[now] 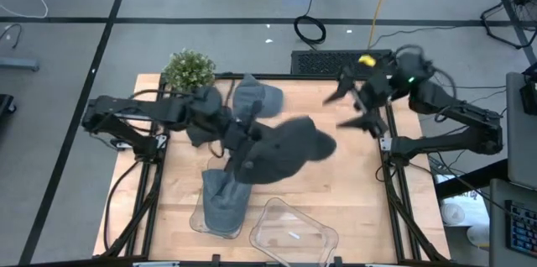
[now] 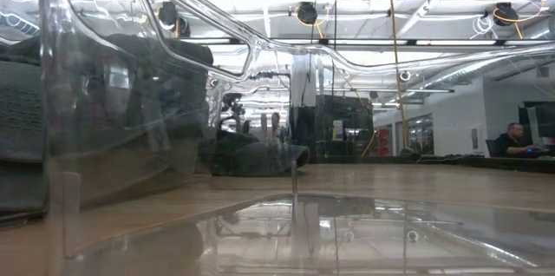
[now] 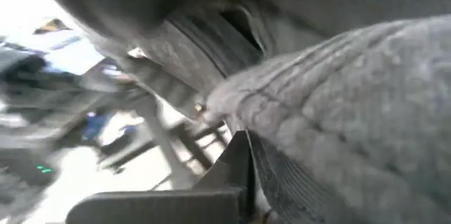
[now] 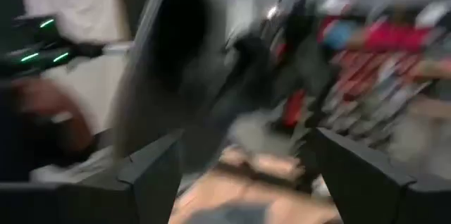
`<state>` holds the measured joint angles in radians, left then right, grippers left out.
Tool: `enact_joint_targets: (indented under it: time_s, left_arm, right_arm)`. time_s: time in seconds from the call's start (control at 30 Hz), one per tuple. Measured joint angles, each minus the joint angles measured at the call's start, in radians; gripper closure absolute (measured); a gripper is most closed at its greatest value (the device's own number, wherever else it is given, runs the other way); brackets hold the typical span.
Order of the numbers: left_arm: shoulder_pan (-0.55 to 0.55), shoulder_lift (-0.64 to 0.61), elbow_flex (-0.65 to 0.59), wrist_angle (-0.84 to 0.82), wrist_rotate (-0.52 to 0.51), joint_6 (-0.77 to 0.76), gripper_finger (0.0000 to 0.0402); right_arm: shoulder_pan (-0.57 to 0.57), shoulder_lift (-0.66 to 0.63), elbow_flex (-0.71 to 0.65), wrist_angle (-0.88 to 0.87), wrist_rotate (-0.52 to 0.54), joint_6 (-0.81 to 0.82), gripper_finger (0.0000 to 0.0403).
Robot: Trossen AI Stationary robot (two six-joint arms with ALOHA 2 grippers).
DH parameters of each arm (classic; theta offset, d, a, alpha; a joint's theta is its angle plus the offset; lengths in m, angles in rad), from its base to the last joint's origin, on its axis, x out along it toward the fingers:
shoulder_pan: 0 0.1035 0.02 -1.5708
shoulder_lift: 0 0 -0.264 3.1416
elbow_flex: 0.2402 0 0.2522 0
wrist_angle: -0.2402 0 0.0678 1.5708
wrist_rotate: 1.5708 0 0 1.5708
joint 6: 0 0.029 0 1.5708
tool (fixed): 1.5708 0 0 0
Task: Pick & Place hat
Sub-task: Put the top right black cap into the right transparent bin
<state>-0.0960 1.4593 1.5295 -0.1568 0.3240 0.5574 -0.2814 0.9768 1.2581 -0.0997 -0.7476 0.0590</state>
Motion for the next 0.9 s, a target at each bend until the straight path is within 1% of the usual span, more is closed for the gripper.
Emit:
enact_joint_targets:
  time_s: [0.03,0.1,0.13,0.2,0.27,0.37,0.4,0.43,0.5,0.6,0.67,0.77,0.9]
  left_arm:
    - [-0.009,-0.023,0.0,-0.029,-0.052,0.003,0.0393]
    - [-0.025,-0.05,-0.003,-0.067,-0.157,0.001,0.0393]
    - [-0.025,-0.06,-0.001,-0.063,-0.207,-0.001,0.0393]
    - [-0.025,-0.088,-0.003,-0.111,-0.279,-0.015,0.0393]
    - [-0.024,-0.094,-0.001,-0.098,-0.331,-0.026,0.0393]
    - [-0.017,-0.105,-0.003,-0.125,-0.404,-0.036,0.0393]
    - [-0.014,-0.105,-0.003,-0.119,-0.414,-0.04,0.0393]
    - [-0.005,-0.105,-0.003,-0.117,-0.426,-0.045,0.0393]
    - [0.006,-0.106,-0.003,-0.118,-0.439,-0.064,0.0393]
    - [0.024,-0.106,-0.003,-0.117,-0.443,-0.102,0.0393]
    - [0.034,-0.106,-0.003,-0.116,-0.439,-0.125,0.0393]
    - [0.048,-0.106,-0.003,-0.113,-0.438,-0.169,0.0393]
    - [0.057,-0.106,-0.003,-0.115,-0.44,-0.204,0.0393]
  right_arm:
    - [0.034,-0.001,-0.026,-0.002,-0.012,0.009,0.0112]
    - [0.135,0.003,-0.089,0.013,0.009,0.003,0.0131]
    - [0.193,0.012,-0.119,0.013,0.045,-0.016,0.0145]
    - [0.312,0.053,-0.166,0.002,0.137,-0.075,0.0185]
    - [0.409,0.114,-0.182,-0.056,0.22,-0.128,0.024]
    - [0.509,0.232,-0.163,-0.149,0.336,-0.188,0.0345]
    - [0.541,0.275,-0.148,-0.18,0.373,-0.206,0.0373]
    - [0.566,0.317,-0.133,-0.196,0.404,-0.217,0.0386]
    - [0.61,0.405,-0.086,-0.204,0.434,-0.223,0.0391]
    - [0.663,0.543,-0.009,-0.256,0.438,-0.245,0.04]
    - [0.685,0.633,0.032,-0.284,0.478,-0.276,0.0401]
    - [0.689,0.736,0.073,-0.293,0.544,-0.301,0.0402]
    - [0.681,0.843,0.116,-0.257,0.57,-0.325,0.0403]
